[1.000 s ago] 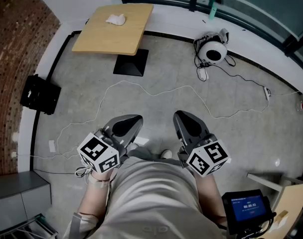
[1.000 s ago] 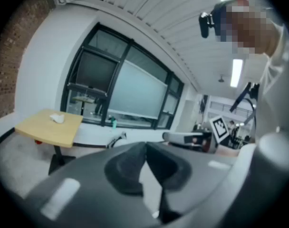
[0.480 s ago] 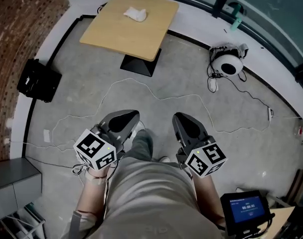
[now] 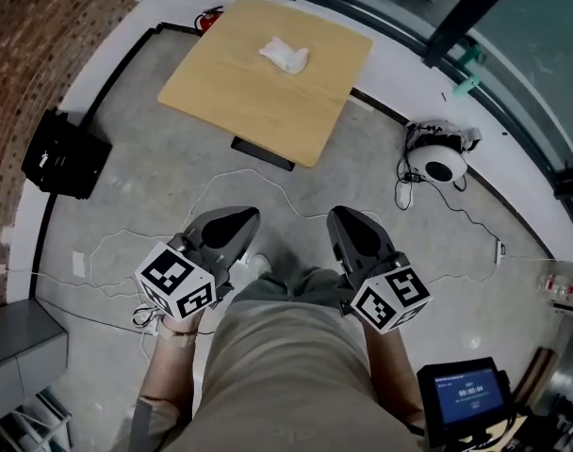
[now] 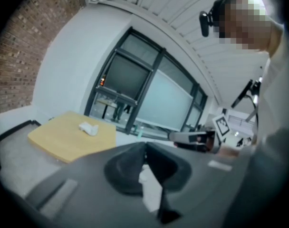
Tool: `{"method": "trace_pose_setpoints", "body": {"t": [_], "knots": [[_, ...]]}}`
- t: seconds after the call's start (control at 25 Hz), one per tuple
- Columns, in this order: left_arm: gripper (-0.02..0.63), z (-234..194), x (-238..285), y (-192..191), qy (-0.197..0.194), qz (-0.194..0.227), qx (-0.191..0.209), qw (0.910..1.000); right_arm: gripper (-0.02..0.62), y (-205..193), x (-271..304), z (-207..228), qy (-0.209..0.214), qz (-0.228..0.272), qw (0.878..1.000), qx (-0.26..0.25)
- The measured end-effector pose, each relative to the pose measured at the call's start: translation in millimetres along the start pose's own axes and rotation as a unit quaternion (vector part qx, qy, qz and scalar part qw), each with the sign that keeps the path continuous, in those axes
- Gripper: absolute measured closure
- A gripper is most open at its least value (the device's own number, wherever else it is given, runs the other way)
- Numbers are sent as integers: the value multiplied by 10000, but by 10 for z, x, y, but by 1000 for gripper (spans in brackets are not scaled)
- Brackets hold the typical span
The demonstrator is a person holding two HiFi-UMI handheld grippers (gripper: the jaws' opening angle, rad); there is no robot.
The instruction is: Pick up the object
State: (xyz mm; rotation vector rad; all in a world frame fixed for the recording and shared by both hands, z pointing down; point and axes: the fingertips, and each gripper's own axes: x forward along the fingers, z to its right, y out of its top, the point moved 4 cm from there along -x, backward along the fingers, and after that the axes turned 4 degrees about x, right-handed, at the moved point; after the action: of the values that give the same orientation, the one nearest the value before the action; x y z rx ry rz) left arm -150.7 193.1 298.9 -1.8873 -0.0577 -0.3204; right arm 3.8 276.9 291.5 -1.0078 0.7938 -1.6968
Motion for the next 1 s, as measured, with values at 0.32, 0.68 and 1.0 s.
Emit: {"method": "trace_pose_setpoints", "body": {"t": [0.32, 0.68, 1.0], "knots": [[606, -696, 854, 294, 559, -115, -227, 9981, 583, 553, 921, 983, 414, -336, 9986, -56], [580, -1227, 1561, 762, 1414, 19, -449, 9889, 583, 1270, 1916, 1739, 1250, -890, 9859, -664], [569, -2388, 2085, 568, 1495, 31, -1236, 9810, 582, 1361, 3034, 2222, 1104, -1655, 9746, -1029]]}}
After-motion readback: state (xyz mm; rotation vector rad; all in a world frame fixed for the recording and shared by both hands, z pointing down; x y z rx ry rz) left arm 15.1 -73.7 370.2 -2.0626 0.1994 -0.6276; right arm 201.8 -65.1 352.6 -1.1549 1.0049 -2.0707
